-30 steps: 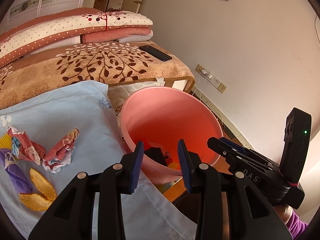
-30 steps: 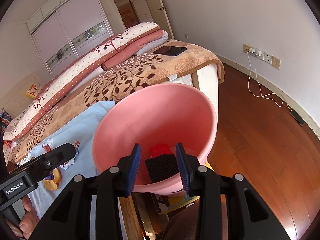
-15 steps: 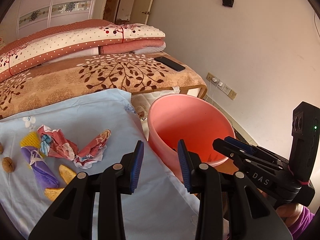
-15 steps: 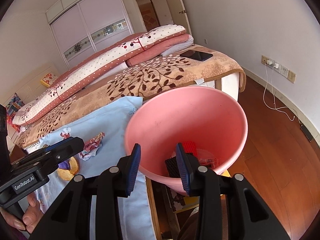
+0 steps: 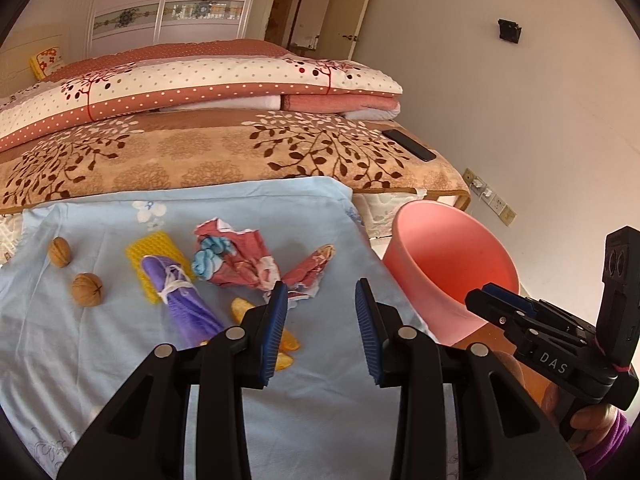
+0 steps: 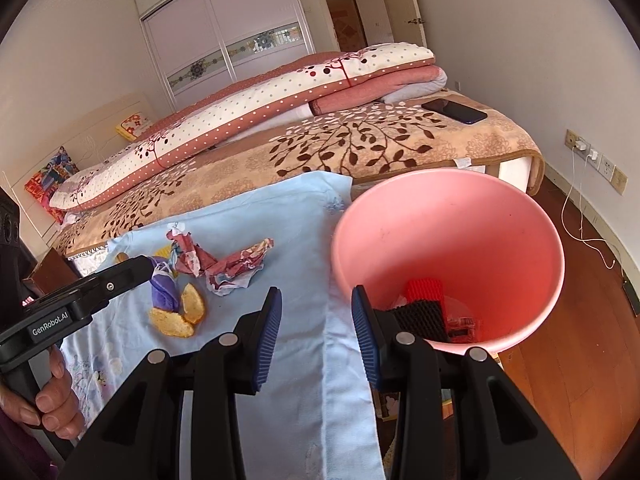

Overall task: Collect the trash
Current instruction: 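Move both open tools from the bucket back over the bread slices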

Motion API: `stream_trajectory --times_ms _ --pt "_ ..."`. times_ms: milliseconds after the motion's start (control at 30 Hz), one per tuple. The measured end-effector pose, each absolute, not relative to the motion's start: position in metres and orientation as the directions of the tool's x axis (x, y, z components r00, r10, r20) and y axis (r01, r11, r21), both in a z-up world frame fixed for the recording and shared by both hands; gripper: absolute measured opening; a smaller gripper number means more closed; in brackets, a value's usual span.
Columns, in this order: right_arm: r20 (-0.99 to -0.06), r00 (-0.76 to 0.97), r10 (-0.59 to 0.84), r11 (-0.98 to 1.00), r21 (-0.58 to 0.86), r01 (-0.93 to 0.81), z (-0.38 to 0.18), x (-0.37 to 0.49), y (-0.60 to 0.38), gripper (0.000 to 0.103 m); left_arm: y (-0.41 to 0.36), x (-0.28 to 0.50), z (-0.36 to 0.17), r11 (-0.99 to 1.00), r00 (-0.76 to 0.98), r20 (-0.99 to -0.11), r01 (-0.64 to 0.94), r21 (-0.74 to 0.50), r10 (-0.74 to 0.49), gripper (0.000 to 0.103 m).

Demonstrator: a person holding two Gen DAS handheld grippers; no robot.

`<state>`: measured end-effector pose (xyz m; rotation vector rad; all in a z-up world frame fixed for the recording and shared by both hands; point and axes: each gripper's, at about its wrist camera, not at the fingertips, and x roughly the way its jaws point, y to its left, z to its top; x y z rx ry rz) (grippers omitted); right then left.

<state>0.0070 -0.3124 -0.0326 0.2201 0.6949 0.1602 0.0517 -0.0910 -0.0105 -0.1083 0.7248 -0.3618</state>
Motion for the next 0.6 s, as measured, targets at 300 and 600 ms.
stream_trajectory --times_ms 300,600 --pt "-0.629 0.727 0.274 0.959 0.24 -0.154 -0.038 0.011 -0.285 0.036 -0.037 0.044 -0.028 0.963 0.693 -0.67 0.152 -0.224 -0.265 0.035" --pt "-0.657 0.689 0.306 0.952 0.232 -0.202 -0.046 0.018 -0.264 0.036 -0.023 0.047 -0.045 0.959 0.652 -0.707 0.13 -0.252 -0.275 0.035"
